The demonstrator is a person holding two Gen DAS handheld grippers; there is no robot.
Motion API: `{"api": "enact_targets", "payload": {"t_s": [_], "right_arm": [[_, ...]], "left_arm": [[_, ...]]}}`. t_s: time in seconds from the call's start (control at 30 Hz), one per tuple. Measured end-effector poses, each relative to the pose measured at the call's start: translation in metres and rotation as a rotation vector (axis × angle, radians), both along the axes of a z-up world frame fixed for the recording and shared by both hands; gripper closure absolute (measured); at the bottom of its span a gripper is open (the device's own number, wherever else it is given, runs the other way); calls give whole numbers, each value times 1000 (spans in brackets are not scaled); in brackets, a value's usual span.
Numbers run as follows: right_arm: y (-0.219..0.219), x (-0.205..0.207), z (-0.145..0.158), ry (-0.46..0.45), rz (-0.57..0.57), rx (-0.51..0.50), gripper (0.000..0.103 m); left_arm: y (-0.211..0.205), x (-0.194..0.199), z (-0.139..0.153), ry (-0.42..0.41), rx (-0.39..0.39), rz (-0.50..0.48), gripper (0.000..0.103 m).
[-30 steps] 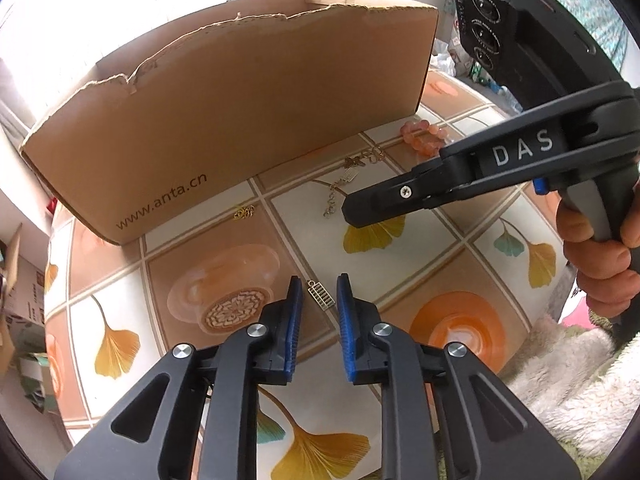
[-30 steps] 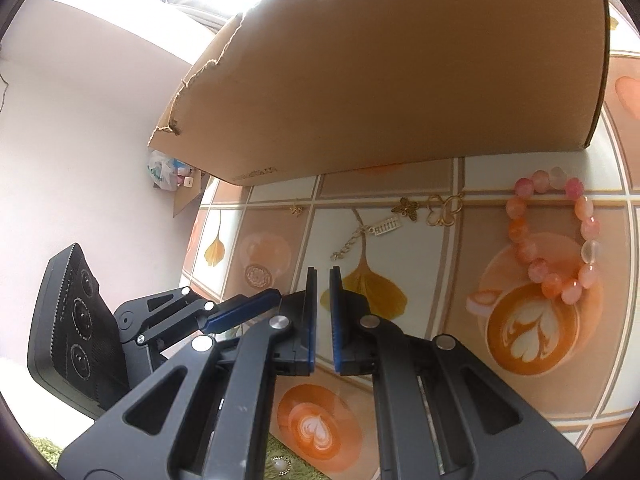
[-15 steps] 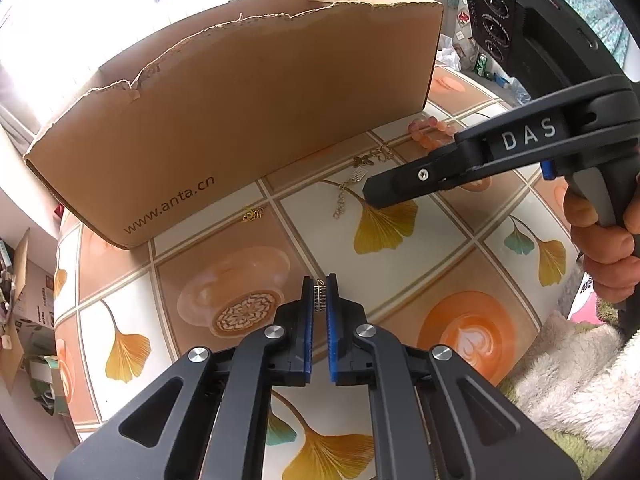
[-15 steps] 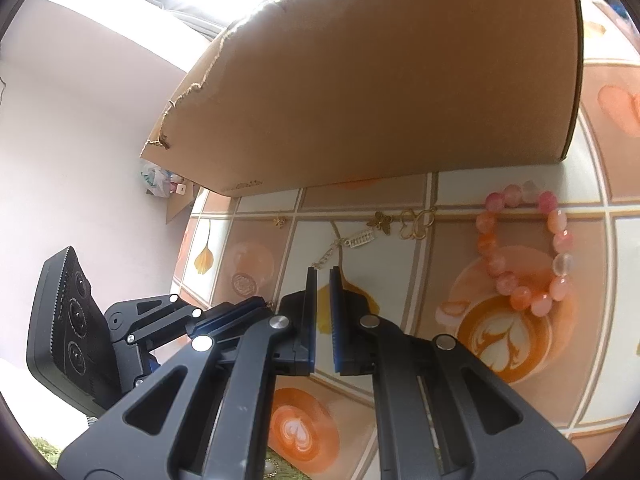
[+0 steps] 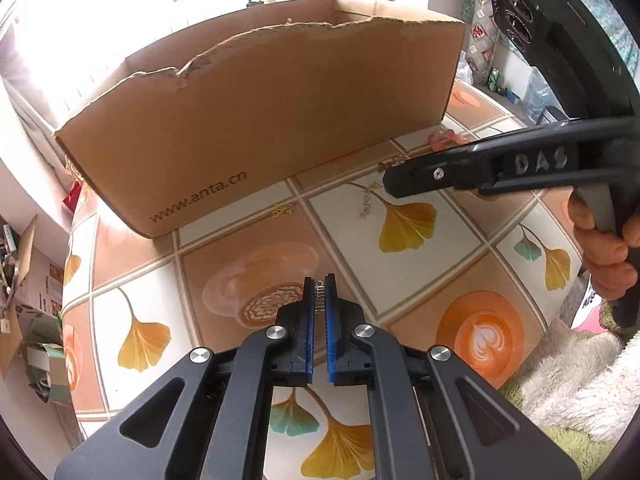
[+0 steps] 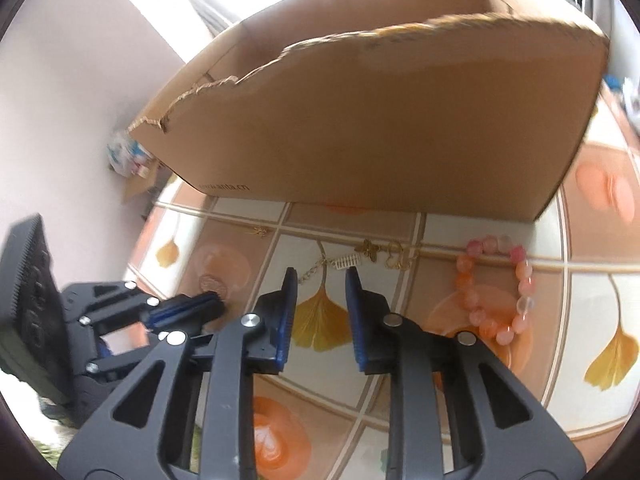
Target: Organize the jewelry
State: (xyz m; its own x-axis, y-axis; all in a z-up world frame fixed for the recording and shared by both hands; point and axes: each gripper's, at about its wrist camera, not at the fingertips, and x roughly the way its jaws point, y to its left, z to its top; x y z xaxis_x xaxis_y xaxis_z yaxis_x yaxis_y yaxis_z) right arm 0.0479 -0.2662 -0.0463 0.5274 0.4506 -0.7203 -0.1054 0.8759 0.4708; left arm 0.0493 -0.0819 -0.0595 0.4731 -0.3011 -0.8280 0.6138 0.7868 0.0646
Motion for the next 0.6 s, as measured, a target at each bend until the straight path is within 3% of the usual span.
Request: {"api": "enact_targets", "payload": {"t_s": [0.17, 0.6], "right_arm": [[12, 4, -1, -26, 22, -135, 80], [34, 4, 0, -106, 70, -348, 80]], "left_arm": [[8, -2, 2, -5, -15, 10, 98], [20, 6, -1, 16, -35, 25, 98]]}}
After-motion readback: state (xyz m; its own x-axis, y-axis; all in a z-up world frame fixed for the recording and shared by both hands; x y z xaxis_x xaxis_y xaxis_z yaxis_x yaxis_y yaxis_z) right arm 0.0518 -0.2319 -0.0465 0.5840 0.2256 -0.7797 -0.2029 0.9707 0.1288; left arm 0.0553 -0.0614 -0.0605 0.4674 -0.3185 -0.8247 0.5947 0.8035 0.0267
